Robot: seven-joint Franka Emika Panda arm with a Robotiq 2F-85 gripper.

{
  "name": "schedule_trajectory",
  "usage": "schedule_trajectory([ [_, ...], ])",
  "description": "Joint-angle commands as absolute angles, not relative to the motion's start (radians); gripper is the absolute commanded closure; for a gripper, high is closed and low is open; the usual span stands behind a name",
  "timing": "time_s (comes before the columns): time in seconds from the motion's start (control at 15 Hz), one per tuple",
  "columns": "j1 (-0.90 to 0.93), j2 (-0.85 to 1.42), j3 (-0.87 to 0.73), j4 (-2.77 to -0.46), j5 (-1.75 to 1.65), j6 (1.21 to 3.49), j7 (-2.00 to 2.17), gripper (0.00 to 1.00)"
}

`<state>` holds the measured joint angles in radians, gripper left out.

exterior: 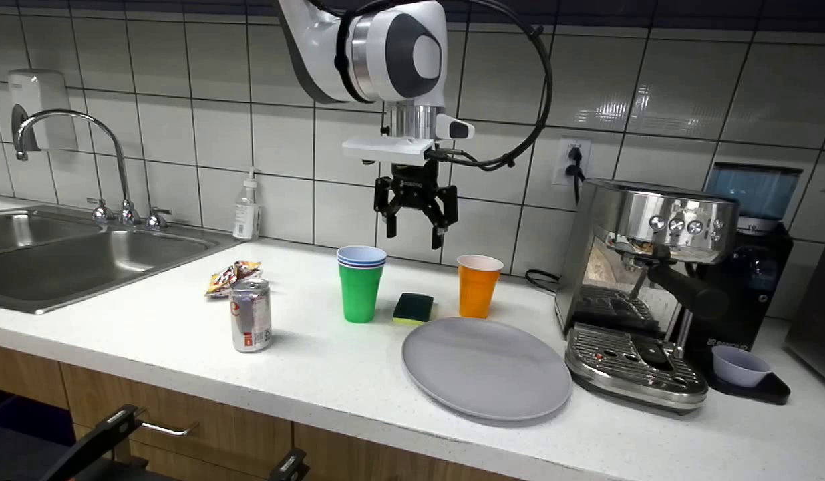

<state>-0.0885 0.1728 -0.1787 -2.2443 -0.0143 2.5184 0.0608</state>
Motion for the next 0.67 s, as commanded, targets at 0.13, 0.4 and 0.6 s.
schedule_trajectory([
  [0.13,-0.104,0.169,-0.171,-2.244,-0.019,2.502,0.094,0.0],
  [0.4,-0.104,0.169,-0.171,-2.244,-0.019,2.5,0.1,0.0],
  [0.6,-0.104,0.169,-0.171,-2.244,-0.019,2.5,0.101,0.0],
])
